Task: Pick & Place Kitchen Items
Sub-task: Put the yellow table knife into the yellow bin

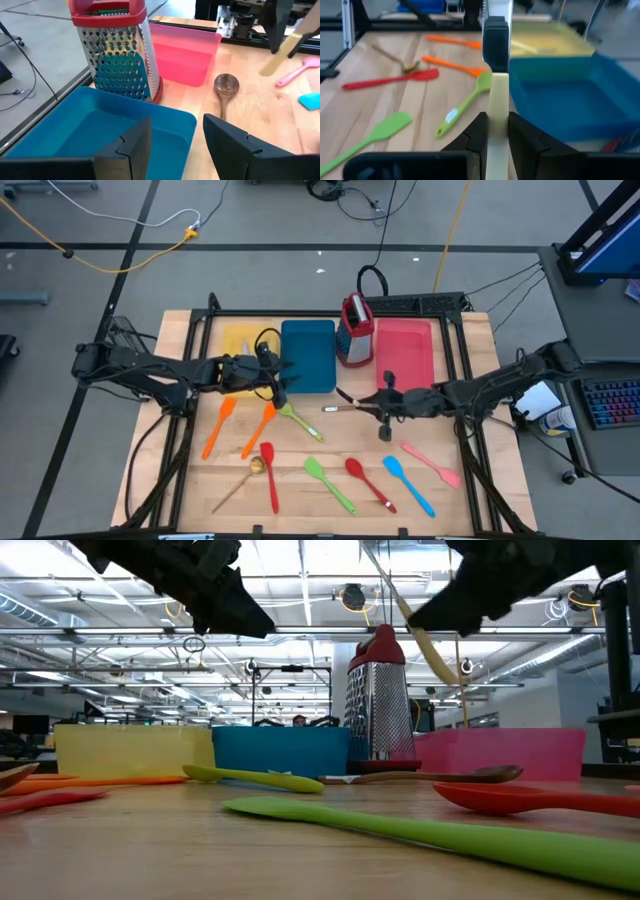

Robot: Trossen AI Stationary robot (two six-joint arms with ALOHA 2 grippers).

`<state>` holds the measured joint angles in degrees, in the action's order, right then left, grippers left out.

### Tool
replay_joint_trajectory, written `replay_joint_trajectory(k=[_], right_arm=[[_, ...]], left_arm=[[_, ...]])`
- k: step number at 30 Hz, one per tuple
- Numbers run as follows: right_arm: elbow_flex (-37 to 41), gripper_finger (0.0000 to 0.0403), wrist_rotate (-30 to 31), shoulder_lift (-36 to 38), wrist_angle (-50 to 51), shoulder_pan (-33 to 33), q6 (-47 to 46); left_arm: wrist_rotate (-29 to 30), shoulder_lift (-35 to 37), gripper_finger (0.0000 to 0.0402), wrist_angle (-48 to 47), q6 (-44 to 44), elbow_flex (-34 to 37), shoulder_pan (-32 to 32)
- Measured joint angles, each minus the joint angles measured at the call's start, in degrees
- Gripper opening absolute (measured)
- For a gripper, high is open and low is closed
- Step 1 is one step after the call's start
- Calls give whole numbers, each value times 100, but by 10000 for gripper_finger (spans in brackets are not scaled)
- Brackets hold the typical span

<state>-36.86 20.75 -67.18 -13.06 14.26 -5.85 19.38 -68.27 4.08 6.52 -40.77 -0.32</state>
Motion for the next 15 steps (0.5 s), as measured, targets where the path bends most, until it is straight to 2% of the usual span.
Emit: replay_joint_trajectory(k=[8,15], right_arm=[[0,50,-2,-410,-1363,-370,665],[0,50,-75,-699,-2267,-643,819]], left_arm=[[-5,-290,184,261,-26,11,-282],[-7,-1188,184,1520,-336,4,-424]])
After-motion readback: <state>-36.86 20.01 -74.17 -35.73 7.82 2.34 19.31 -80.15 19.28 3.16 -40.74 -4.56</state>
